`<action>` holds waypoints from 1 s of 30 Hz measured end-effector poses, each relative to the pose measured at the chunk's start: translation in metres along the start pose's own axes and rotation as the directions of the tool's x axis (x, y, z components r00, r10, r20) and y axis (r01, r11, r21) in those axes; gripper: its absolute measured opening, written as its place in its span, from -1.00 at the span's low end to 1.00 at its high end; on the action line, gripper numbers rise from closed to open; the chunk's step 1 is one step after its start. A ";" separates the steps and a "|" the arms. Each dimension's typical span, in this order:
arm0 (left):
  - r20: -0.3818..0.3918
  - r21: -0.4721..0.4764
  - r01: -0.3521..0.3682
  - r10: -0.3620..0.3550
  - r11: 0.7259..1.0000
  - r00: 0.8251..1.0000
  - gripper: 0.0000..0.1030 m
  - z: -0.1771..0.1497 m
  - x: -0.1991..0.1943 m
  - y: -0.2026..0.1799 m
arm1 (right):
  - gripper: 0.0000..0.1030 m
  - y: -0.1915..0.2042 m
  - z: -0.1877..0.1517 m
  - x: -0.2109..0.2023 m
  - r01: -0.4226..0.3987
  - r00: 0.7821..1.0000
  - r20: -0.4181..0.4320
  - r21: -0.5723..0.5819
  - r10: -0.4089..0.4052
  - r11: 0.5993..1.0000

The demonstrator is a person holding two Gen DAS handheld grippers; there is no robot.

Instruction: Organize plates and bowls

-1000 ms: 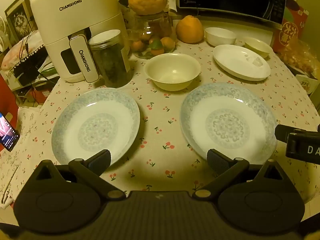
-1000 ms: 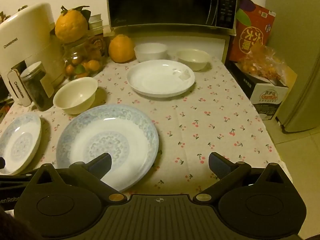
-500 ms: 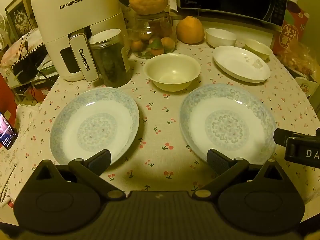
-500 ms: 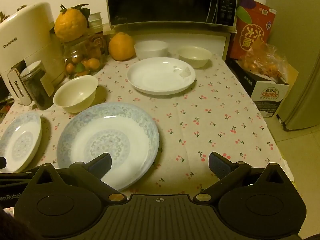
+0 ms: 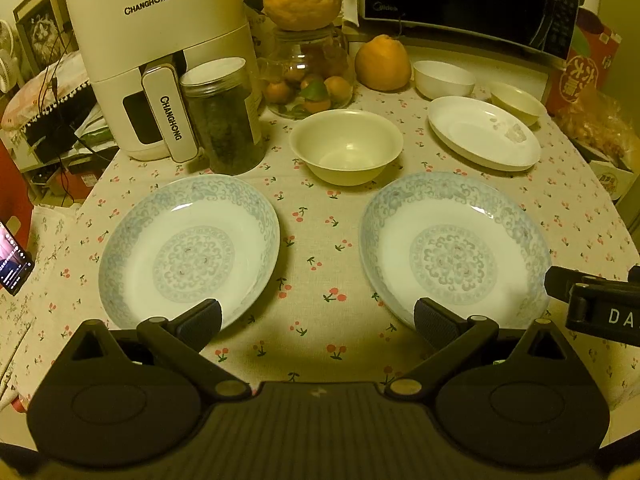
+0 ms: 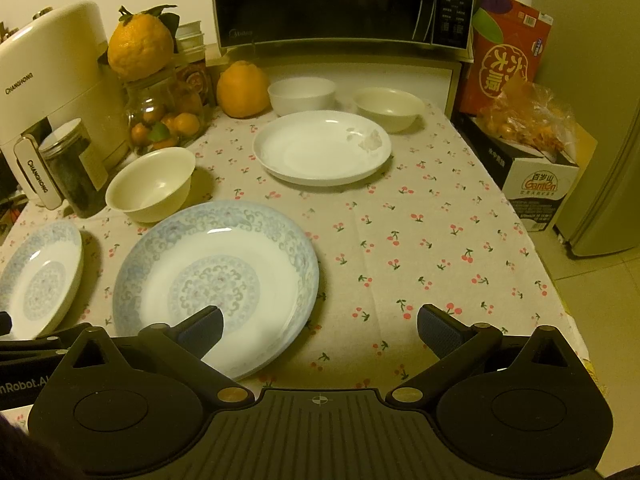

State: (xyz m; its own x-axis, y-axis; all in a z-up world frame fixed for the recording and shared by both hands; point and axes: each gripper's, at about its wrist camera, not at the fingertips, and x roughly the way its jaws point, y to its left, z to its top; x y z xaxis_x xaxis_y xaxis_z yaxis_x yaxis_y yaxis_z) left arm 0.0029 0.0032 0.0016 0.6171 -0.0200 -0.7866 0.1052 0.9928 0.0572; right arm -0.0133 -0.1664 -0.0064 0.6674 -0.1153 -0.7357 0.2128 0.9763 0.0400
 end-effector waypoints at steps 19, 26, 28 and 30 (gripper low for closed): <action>0.001 -0.005 -0.004 0.004 1.000 1.000 1.00 0.000 0.001 0.001 | 1.00 0.000 0.002 0.000 0.001 1.000 -0.004 -0.001 -0.001 1.000; 0.002 -0.005 -0.005 0.005 1.000 1.000 1.00 -0.001 0.002 0.001 | 1.00 0.000 -0.001 0.001 0.002 1.000 -0.005 -0.003 -0.003 1.000; 0.002 -0.005 -0.005 0.005 1.000 1.000 1.00 -0.001 0.002 0.001 | 1.00 0.000 -0.002 0.001 0.003 1.000 -0.005 -0.003 -0.003 1.000; 0.002 -0.005 -0.005 0.005 1.000 1.000 1.00 -0.001 0.002 0.001 | 1.00 0.000 -0.001 0.001 0.002 1.000 -0.006 -0.003 -0.002 1.000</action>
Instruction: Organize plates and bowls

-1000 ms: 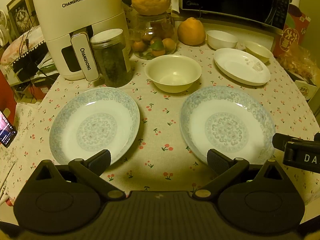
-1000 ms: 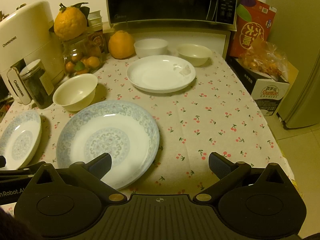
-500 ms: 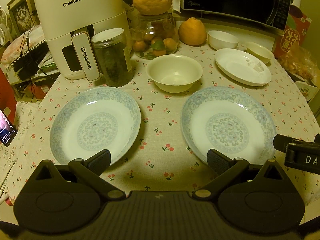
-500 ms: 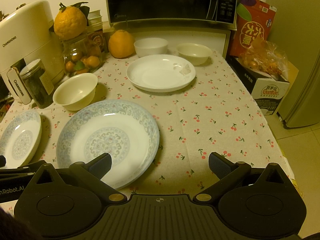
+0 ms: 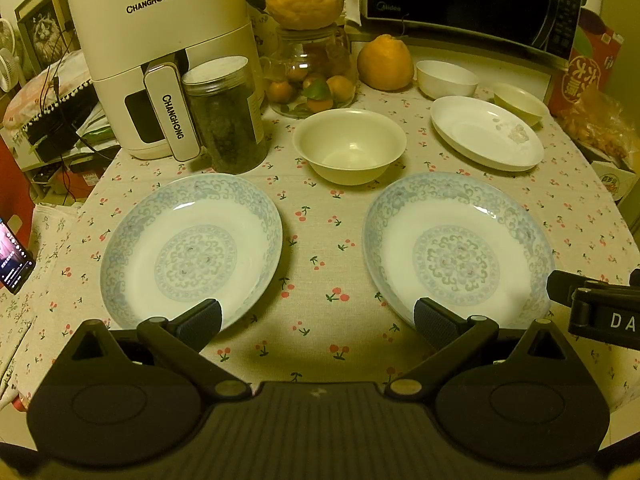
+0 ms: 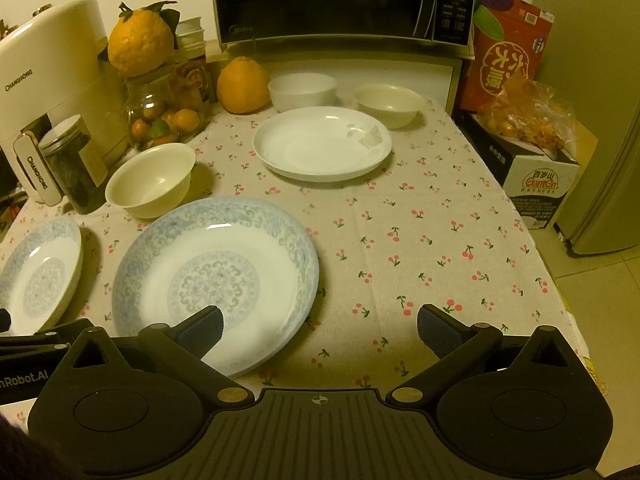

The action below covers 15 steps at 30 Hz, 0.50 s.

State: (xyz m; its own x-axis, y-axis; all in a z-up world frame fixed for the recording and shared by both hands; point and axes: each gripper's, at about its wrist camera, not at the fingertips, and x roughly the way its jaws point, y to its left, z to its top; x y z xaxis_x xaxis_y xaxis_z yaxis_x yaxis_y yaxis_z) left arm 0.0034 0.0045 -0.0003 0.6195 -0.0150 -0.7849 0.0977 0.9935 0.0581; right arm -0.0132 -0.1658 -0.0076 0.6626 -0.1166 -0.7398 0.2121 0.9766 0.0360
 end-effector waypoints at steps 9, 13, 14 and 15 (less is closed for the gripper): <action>0.000 0.001 0.000 0.000 1.000 1.000 1.00 0.000 0.000 0.000 | 1.00 0.000 -0.001 0.001 0.000 1.000 -0.003 -0.002 0.000 1.000; -0.001 0.001 0.001 -0.001 1.000 1.000 1.00 0.000 0.000 0.001 | 1.00 0.000 -0.002 0.001 0.001 1.000 -0.006 -0.002 -0.001 1.000; -0.001 0.001 0.001 -0.001 1.000 1.000 1.00 0.000 0.000 0.001 | 1.00 0.000 -0.001 0.001 0.001 1.000 -0.008 -0.002 -0.001 1.000; -0.001 0.001 0.001 -0.001 1.000 1.000 1.00 0.000 0.000 0.001 | 1.00 0.000 -0.002 0.001 0.001 1.000 -0.008 -0.001 -0.001 1.000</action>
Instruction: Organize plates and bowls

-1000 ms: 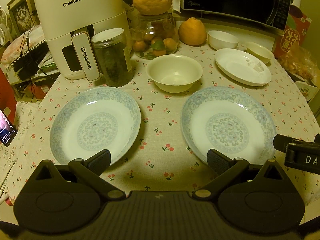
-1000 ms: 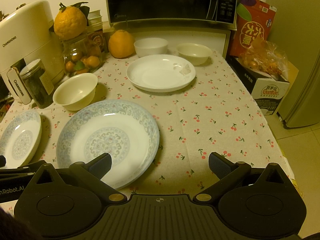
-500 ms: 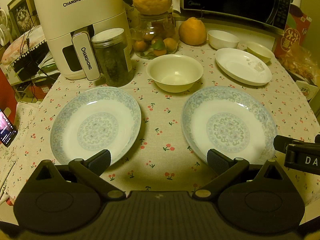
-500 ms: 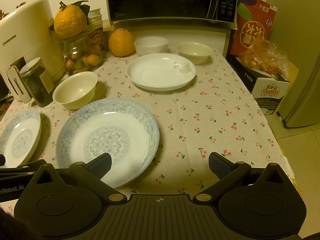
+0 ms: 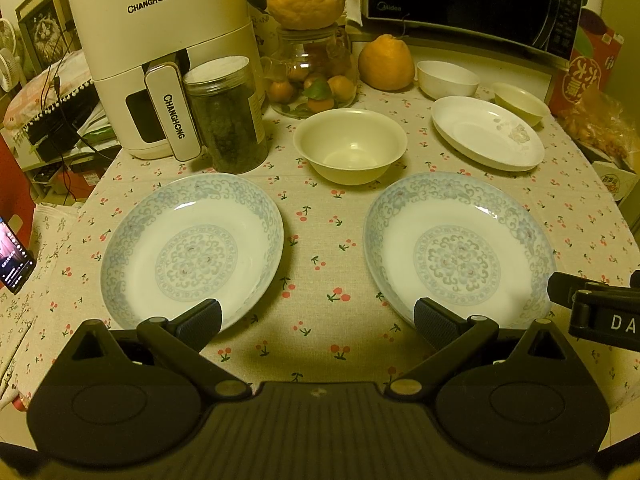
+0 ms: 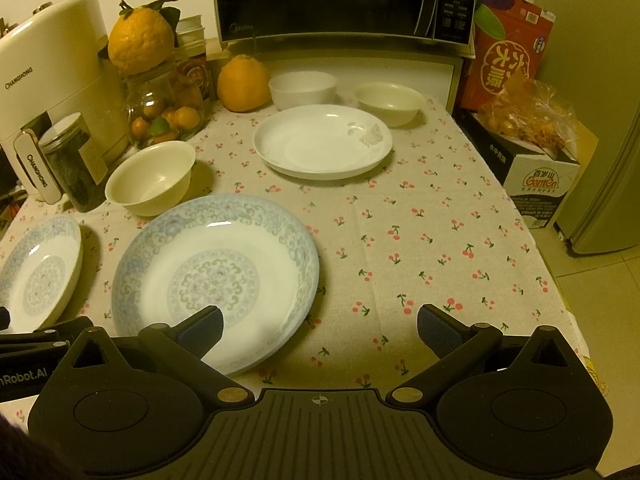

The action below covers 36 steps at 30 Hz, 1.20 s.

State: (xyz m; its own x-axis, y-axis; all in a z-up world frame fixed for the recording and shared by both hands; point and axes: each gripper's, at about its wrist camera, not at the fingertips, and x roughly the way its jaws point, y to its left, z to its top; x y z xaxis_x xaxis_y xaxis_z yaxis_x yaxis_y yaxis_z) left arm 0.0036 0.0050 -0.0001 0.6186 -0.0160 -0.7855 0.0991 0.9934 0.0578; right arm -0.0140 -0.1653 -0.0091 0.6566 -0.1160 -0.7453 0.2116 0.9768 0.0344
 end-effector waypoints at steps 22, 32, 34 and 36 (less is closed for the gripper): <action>-0.034 0.006 0.057 -0.057 0.998 0.998 1.00 0.005 0.007 0.005 | 1.00 -0.004 0.005 0.002 -0.009 0.999 -0.031 0.024 0.009 1.000; -0.057 0.024 0.142 -0.140 0.990 0.988 0.99 0.027 0.007 0.008 | 1.00 -0.011 0.027 0.008 -0.074 0.990 -0.114 0.052 0.079 0.996; -0.054 0.032 0.154 -0.152 0.988 0.987 0.99 0.032 0.007 0.008 | 1.00 -0.012 0.034 0.009 -0.096 0.986 -0.133 0.043 0.101 0.994; -0.053 0.035 0.163 -0.161 0.986 0.986 0.99 0.037 0.007 0.008 | 1.00 -0.014 0.041 0.009 -0.123 0.981 -0.143 0.037 0.127 0.992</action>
State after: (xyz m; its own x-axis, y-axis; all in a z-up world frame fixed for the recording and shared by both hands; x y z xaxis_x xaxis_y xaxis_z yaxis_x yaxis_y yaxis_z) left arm 0.0378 0.0086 0.0178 0.5526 -0.1697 -0.8160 0.2258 0.9729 -0.0494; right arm 0.0192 -0.1872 0.0110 0.5677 0.0364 -0.8224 0.1553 0.9763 0.1505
